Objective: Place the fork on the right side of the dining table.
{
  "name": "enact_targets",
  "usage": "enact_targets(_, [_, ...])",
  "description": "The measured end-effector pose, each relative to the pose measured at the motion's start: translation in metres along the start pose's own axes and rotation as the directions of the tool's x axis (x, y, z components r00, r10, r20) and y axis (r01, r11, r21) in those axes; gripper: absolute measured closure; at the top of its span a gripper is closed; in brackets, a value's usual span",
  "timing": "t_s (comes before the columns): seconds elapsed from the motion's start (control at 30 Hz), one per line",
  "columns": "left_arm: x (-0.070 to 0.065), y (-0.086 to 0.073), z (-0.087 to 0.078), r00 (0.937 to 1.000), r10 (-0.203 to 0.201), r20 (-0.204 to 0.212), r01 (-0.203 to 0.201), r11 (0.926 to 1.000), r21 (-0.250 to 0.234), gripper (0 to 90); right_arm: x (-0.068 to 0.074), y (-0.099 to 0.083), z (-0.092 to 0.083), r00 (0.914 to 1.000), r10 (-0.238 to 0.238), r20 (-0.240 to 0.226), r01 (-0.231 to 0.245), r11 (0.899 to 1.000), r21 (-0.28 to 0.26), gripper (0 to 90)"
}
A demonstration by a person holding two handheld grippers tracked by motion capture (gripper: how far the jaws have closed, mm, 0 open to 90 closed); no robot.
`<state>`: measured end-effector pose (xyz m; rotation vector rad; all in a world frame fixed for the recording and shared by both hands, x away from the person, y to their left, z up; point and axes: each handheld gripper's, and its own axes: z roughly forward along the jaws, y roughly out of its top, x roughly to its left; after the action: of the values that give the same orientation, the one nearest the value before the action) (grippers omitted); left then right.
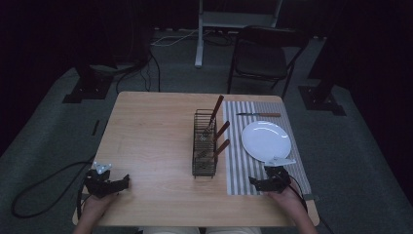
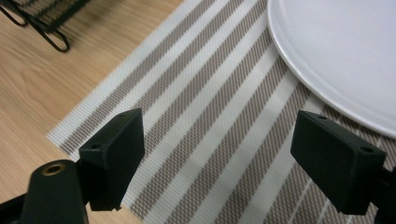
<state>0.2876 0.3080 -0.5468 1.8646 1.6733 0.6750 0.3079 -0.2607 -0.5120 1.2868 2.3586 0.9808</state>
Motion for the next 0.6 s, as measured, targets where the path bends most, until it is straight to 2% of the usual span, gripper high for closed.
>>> enact_targets(0.33, [0.0,0.0,0.0,1.0,0.001,0.0,-0.001,1.0,0.0,0.3,-0.003,0.025,0.003,0.9998,-0.019,-0.011,0.018,0.999,-0.033,17.3])
enact_targets(0.6, [0.0,0.0,0.0,1.0,0.0,0.0,0.0,1.0,0.0,0.3,-0.013,0.05,0.0,0.9995,-0.032,-0.001,0.032,0.998,-0.059,17.3])
